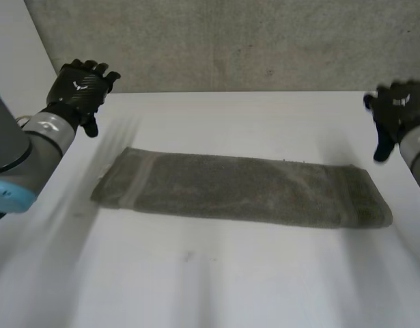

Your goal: Fold the laundry

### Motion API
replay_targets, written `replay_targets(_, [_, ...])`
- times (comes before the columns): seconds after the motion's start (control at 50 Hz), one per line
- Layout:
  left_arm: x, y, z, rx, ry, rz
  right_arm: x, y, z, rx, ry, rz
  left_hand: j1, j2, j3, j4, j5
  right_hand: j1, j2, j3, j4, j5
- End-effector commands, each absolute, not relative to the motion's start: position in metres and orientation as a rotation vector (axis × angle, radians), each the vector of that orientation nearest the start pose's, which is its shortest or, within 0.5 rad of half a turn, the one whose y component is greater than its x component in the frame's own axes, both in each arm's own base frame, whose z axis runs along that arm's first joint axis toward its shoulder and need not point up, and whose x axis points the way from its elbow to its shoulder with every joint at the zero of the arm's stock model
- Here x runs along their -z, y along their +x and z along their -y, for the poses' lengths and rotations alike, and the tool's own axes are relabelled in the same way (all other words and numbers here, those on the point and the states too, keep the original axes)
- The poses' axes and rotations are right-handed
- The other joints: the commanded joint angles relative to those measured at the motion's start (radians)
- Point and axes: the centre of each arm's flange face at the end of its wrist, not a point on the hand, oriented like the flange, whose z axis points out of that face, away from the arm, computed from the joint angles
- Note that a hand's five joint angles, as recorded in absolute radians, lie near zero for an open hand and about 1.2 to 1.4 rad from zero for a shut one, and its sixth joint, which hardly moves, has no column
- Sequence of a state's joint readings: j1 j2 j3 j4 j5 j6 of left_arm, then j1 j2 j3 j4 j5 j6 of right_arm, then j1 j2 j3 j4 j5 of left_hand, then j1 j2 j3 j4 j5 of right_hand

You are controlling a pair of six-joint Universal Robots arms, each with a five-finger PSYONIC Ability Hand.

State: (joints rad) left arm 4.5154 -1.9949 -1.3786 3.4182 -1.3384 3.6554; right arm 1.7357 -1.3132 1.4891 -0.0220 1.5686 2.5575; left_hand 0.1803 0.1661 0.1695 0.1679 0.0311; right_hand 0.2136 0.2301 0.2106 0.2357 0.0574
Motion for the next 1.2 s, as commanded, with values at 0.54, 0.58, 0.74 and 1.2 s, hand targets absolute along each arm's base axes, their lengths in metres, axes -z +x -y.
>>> replay_targets(0.54, [-0.210, -0.208, 0.279, 2.266, 0.623, -2.422, -0.129, 0.141, 0.307, 1.758, -0.949, -2.631, -0.006, 0.008, 0.005, 0.007, -0.031, 0.640, 0.624, 0.643, 0.618, 0.622])
replay_targets(0.58, [-0.210, -0.209, 0.278, 2.263, 0.627, -2.426, -0.127, 0.140, 0.308, 1.761, -0.946, -2.631, -0.006, 0.008, 0.005, 0.007, -0.031, 0.742, 0.726, 0.745, 0.720, 0.724])
replay_targets(0.74, [-0.209, -0.209, 0.277, 2.260, 0.630, -2.430, -0.127, 0.134, 0.317, 1.844, -1.040, -2.654, -0.006, 0.008, 0.005, 0.007, -0.031, 1.183, 1.166, 1.186, 1.161, 1.164])
replay_targets(1.2, [-0.208, -0.210, 0.274, 2.256, 0.636, -2.437, -0.228, 0.135, 0.363, 2.564, -1.369, -2.388, -0.006, 0.008, 0.005, 0.007, -0.031, 1.183, 1.166, 1.186, 1.161, 1.164])
